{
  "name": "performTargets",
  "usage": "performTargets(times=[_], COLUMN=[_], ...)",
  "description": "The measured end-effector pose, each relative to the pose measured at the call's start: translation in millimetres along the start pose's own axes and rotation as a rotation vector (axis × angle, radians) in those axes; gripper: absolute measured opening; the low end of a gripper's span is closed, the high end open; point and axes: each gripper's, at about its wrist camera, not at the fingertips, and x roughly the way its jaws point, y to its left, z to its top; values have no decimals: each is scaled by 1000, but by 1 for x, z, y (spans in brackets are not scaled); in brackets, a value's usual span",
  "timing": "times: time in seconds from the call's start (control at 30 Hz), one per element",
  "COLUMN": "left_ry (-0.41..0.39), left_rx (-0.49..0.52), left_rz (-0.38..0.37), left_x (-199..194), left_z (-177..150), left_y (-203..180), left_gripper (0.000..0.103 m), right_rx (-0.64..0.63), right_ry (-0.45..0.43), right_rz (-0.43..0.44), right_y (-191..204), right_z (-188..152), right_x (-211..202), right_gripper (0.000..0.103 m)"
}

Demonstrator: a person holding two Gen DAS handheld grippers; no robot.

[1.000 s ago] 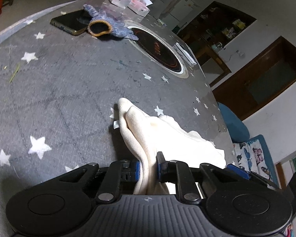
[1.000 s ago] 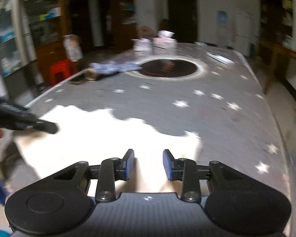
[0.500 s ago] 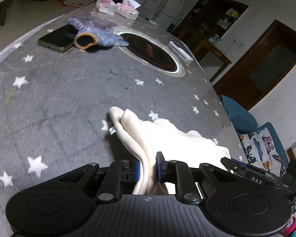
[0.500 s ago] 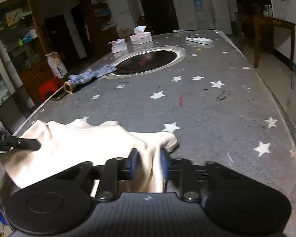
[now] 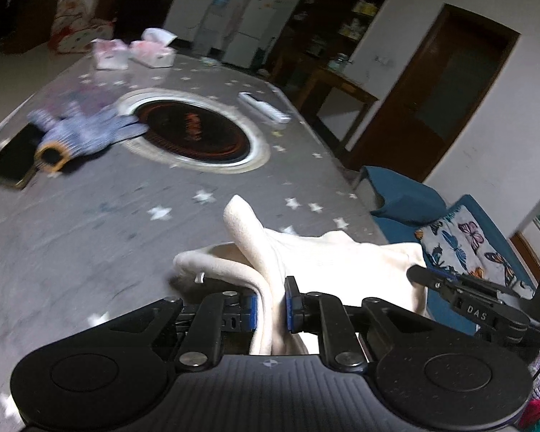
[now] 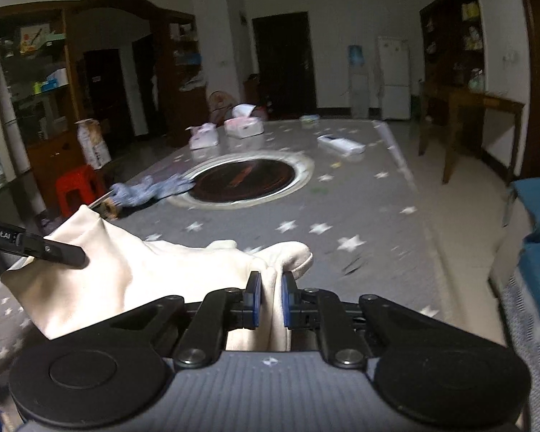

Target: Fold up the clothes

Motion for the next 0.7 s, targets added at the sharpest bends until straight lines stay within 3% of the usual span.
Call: performTargets(times=[0.47,0.7], left_ry=[35,92], left_rx=[72,60], left_rz=[-31,-1], left_x=[76,114], left_z=[32,28], left_y=[-50,-47], left_gripper=[15,15], right_rx=[-35,-38], right_ry=[-19,52], right_rz=[-165,-210], right_y=[-62,-81], right_z=[36,29], right_x=[13,46], right_gripper=[10,10])
